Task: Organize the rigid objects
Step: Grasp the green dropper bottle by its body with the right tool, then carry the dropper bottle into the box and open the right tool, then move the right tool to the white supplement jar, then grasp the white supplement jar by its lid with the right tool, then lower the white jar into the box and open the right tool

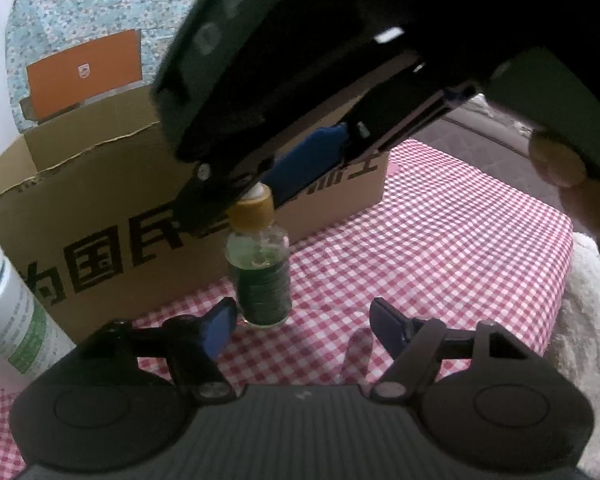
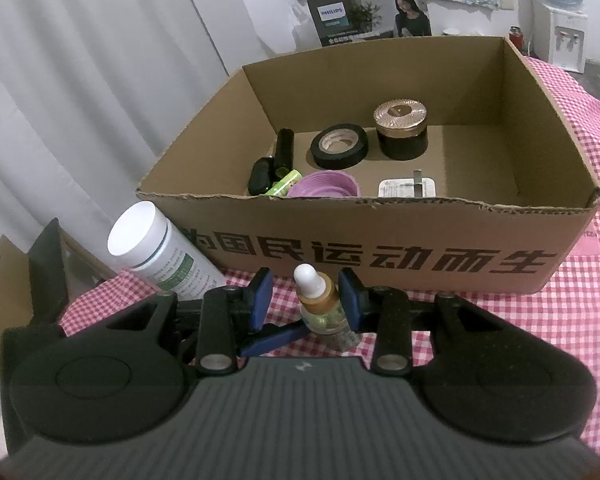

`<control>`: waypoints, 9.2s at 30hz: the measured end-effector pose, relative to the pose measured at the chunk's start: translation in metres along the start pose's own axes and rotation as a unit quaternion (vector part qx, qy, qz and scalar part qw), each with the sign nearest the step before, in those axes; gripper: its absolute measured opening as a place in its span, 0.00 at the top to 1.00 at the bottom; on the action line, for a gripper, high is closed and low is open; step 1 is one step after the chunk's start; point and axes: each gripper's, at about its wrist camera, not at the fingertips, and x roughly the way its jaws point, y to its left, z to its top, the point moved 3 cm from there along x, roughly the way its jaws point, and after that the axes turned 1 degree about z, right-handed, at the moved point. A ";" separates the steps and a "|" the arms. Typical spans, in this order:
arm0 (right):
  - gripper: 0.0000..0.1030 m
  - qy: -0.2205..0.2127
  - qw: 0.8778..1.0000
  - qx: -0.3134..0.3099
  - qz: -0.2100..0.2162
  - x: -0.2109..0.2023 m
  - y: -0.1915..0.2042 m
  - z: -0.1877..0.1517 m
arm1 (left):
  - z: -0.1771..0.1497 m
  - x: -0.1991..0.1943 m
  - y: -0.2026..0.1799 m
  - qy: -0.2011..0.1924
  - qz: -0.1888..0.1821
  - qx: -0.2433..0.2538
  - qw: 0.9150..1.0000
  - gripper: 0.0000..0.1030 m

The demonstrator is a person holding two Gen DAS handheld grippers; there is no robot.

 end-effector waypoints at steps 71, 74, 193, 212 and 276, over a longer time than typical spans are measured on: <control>0.80 -0.106 0.985 -0.131 0.025 -0.098 0.042 0.056 | 0.103 -0.055 0.025 -0.079 0.076 -0.015 0.994 0.68; 0.80 -0.105 0.984 -0.142 0.027 -0.101 0.037 0.075 | 0.121 -0.043 0.030 -0.065 0.067 -0.028 0.995 0.68; 0.54 0.005 0.983 0.036 0.180 0.053 0.068 0.026 | 0.019 -0.070 0.113 0.025 0.151 -0.183 0.971 0.47; 0.53 -0.025 0.989 0.075 0.125 -0.005 0.021 0.004 | 0.043 -0.058 0.041 0.014 0.075 -0.133 0.988 0.47; 0.52 -0.184 0.977 0.022 0.101 -0.143 -0.013 0.080 | 0.185 -0.068 -0.005 -0.094 0.045 -0.018 0.994 0.47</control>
